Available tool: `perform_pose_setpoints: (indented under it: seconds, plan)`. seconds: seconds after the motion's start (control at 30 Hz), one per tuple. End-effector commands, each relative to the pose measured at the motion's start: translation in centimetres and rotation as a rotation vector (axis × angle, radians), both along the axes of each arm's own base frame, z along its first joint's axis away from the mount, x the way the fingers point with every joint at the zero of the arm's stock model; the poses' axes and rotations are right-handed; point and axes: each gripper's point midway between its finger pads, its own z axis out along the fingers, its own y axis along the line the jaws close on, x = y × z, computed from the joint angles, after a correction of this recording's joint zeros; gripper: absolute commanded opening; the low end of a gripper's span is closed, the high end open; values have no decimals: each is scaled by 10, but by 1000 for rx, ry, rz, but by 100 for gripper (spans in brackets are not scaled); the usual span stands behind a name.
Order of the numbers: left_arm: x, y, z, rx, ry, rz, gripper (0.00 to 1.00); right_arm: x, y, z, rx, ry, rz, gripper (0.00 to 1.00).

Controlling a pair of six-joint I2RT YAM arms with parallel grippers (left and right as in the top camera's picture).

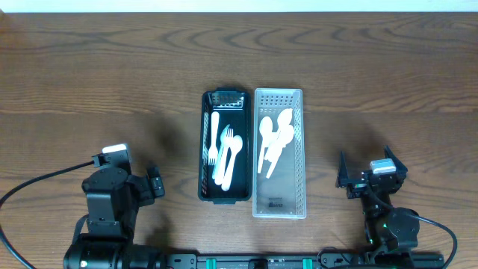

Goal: Pack container

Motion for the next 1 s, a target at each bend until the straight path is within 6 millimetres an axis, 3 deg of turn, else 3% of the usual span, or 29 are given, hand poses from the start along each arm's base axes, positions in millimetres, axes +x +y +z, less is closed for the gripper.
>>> perform_pose_setpoints:
  seconds: [0.0,0.17,0.33,0.63,0.77,0.97]
  plan:
    - [-2,2,2,18,-11,-3,98,0,3,-1,-14,-3,12,99]
    - [-11,3,10,12,-84,1,98,0,3,-1,-14,-3,12,99]
    - [-18,7,-4,8,-155,18,98,0,3,-1,-15,-3,12,99]
    - [16,11,10,-8,-523,47,98,0,3,-1,-14,-3,12,99]
    - [24,14,10,25,-600,43,98,0,3,-1,-14,-3,12,98]
    - [33,1,1,87,-645,-68,98,0,3,-1,-14,-3,12,99]
